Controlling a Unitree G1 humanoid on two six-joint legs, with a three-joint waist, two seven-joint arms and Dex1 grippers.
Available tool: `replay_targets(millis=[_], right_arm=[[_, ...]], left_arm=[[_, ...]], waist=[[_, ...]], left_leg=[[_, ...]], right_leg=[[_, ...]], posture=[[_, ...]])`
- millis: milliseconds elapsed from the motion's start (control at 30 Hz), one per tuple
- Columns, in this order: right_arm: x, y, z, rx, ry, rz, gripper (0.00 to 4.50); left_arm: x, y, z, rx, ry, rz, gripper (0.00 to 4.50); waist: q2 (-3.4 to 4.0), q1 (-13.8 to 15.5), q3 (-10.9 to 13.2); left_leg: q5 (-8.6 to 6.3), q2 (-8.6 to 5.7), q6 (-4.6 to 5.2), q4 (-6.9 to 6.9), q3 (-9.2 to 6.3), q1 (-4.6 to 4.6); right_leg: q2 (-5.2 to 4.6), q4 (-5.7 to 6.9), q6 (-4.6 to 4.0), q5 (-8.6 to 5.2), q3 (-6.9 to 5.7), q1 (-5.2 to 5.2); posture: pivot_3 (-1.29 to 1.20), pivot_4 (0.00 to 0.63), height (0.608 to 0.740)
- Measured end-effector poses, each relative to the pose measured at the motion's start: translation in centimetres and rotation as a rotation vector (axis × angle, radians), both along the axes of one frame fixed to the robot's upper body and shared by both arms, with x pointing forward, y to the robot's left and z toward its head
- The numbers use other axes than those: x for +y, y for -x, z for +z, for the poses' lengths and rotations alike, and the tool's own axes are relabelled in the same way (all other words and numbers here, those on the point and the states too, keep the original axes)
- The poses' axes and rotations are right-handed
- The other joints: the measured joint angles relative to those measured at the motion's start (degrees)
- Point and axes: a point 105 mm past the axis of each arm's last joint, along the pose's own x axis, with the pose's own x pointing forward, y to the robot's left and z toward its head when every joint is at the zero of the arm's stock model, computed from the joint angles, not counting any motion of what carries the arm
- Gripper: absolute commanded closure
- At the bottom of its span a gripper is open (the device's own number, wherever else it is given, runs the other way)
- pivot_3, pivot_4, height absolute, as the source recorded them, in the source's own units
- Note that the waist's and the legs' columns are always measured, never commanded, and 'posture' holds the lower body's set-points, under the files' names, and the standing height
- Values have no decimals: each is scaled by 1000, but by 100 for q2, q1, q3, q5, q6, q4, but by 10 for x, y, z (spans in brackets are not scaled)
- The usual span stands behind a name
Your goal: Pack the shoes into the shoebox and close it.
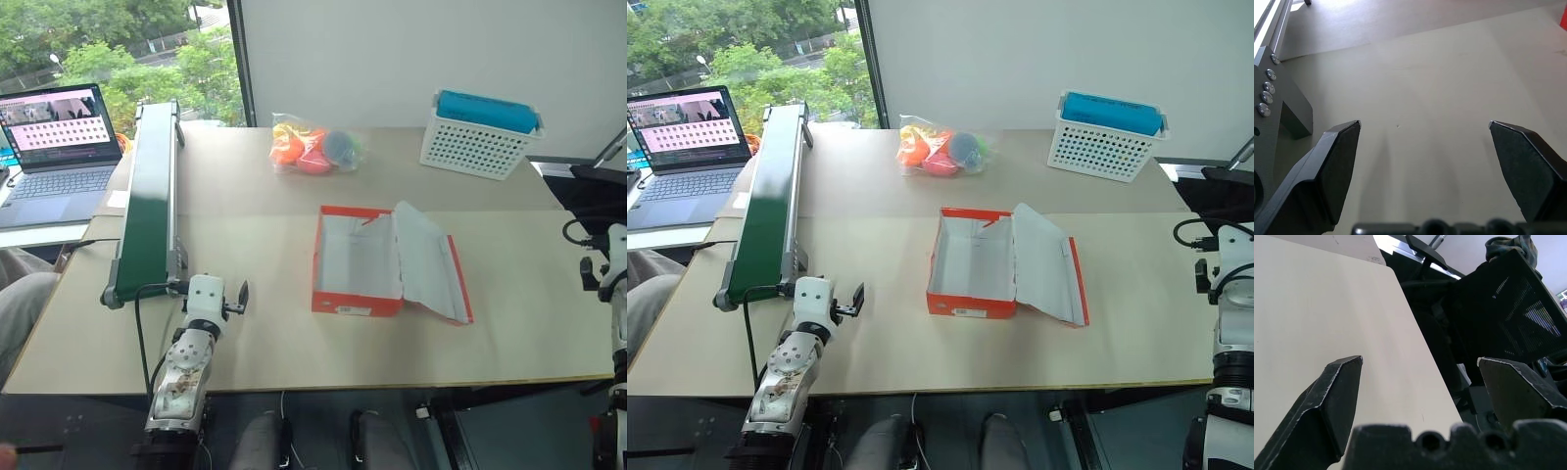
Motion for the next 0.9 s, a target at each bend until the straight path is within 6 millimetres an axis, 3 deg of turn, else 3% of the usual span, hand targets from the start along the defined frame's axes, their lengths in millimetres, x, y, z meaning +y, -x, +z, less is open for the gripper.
replay_targets(millis=[100, 267, 400, 467, 600, 700, 900], right_arm=[[5, -2, 1, -3, -3, 5, 38], [38, -21, 1, -38, -51, 80, 38], [56, -28, -5, -96, -162, 115, 38], [78, -38, -3, -156, -281, 207, 38], [151, -50, 14, -197, -479, 591, 38], [212, -29, 24, -119, -542, 939, 38], [283, 33, 34, 50, -613, 1423, 38]], left_arm=[[0, 0, 1, -3, -34, -5, 0], [-13, -5, 20, -89, -83, -48, 0], [-7, -8, 35, -146, -109, -27, 0], [7, -9, 44, -168, -109, 35, 0], [41, -9, 53, -165, -46, 181, 0], [69, -6, 51, -123, 21, 278, 0], [96, -7, 60, -99, 44, 372, 0]], waist=[[0, 1, 0], [0, -25, 0], [0, -12, 0], [0, -25, 0], [1, -69, 0], [0, -39, 0], [-11, 77, 2]], left_leg=[[0, 0, 0, 0, 0, 0], [0, 1, 0, 0, -1, 0], [0, 1, 0, -1, -3, -6], [0, 1, 0, 0, -2, -6], [0, 3, 0, -4, -10, -3], [0, 1, 0, -2, -24, -9], [-1, -1, -1, 12, -34, -17]], right_leg=[[0, 0, 0, 0, 0, -1], [0, 2, -1, 1, -1, -1], [0, 1, -1, 1, -3, -5], [0, 1, -1, 2, -2, -5], [2, 8, 0, 2, -7, -6], [-2, 7, 1, 1, -22, -3], [-11, 0, -1, 2, -37, 0]], posture=[[0, 150, 708], [0, 150, 708], [0, 150, 708], [0, 150, 708], [0, 150, 708], [0, 150, 708], [0, 150, 708]])
